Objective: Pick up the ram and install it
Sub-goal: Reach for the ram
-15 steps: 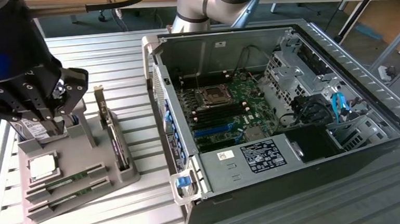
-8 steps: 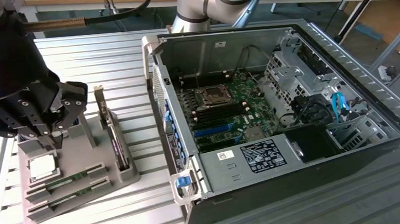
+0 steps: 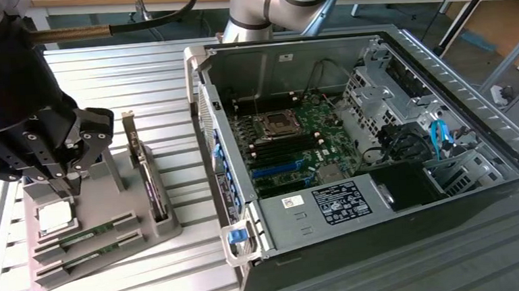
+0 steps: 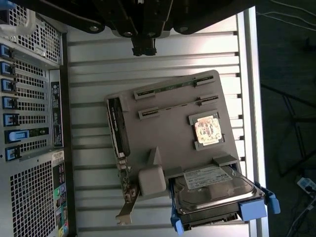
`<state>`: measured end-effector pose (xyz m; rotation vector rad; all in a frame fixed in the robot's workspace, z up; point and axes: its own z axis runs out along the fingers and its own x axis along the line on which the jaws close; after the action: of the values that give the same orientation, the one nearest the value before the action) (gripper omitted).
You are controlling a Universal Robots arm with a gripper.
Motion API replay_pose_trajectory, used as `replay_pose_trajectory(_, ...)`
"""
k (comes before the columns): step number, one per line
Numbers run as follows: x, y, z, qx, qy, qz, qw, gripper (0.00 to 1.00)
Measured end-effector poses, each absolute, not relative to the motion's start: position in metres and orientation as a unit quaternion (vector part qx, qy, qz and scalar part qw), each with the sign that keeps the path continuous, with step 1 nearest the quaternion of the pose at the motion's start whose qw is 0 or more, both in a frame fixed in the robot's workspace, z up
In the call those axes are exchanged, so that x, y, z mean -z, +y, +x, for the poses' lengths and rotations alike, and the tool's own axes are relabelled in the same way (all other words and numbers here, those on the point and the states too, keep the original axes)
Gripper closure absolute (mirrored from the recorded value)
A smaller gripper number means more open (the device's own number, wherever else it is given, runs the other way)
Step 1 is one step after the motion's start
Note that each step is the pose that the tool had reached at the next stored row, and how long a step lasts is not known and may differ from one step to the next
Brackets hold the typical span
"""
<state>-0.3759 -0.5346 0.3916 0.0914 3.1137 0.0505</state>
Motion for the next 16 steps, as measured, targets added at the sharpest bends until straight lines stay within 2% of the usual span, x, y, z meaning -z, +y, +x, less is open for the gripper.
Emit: replay_pose_trajectory(16, -0.3916, -0.5346, -0.3759, -0.016, 0.999, 0.028, 0.013, 0.89)
